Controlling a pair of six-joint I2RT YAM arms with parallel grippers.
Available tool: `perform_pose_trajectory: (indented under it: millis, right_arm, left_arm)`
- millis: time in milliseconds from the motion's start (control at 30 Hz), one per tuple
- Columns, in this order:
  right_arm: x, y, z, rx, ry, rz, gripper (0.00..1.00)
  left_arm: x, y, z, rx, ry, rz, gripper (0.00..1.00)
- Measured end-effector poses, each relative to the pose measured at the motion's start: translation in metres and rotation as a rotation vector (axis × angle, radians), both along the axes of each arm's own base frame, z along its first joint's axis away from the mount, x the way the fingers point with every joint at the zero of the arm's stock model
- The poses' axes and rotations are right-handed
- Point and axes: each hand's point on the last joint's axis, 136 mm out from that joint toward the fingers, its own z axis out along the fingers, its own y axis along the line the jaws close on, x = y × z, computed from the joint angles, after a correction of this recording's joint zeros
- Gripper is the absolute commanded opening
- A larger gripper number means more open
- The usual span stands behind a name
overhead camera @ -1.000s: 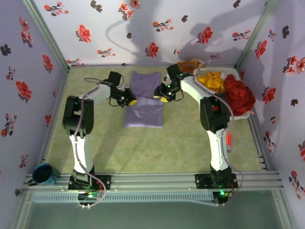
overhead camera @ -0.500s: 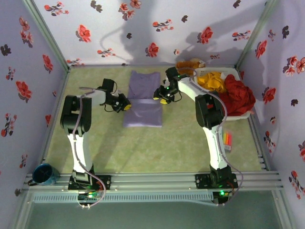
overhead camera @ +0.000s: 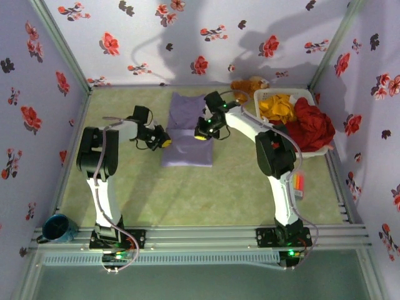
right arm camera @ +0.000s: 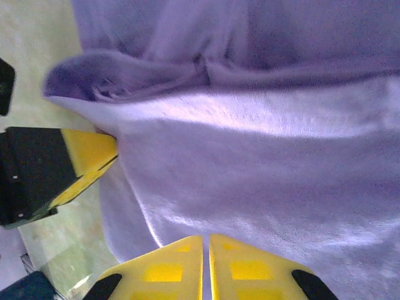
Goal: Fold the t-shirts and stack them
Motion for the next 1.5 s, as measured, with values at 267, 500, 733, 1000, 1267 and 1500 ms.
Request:
perform_pose_trajectory:
  millis: [267, 500, 733, 1000, 1267, 1500]
  right_arm:
    - [-0.040, -0.014, -0.050, -0.068, 0.128, -0.027, 0.13]
    - [-0.082, -0.018, -0.051, -0.082, 0.139, -0.026, 0.13]
    - [-0.154, -0.008, -0.053, -0.107, 0.156, 0.021, 0.16]
    - [-0.200, 0.008, -0.044, -0.156, 0.094, 0.121, 0.32]
    - [-0.211, -0.007, 0.001, -0.155, 0.023, 0.117, 0.37]
    - [-0.243, -0.046, -0.009, -0.217, 0.052, 0.101, 0.41]
  left_arm:
    - [-0.025, -0.001, -0.001, 0.005, -0.016, -0.031, 0.09]
    - [-0.074, -0.003, -0.002, 0.019, -0.001, -0.068, 0.11]
    - [-0.141, 0.010, -0.003, 0.048, 0.015, -0.080, 0.21]
    - [-0.185, 0.024, 0.018, 0.081, 0.018, -0.098, 0.39]
    - [-0.216, 0.038, 0.053, 0.139, -0.009, -0.105, 0.41]
    - [-0.270, 0.044, 0.032, 0.171, 0.085, -0.127, 0.39]
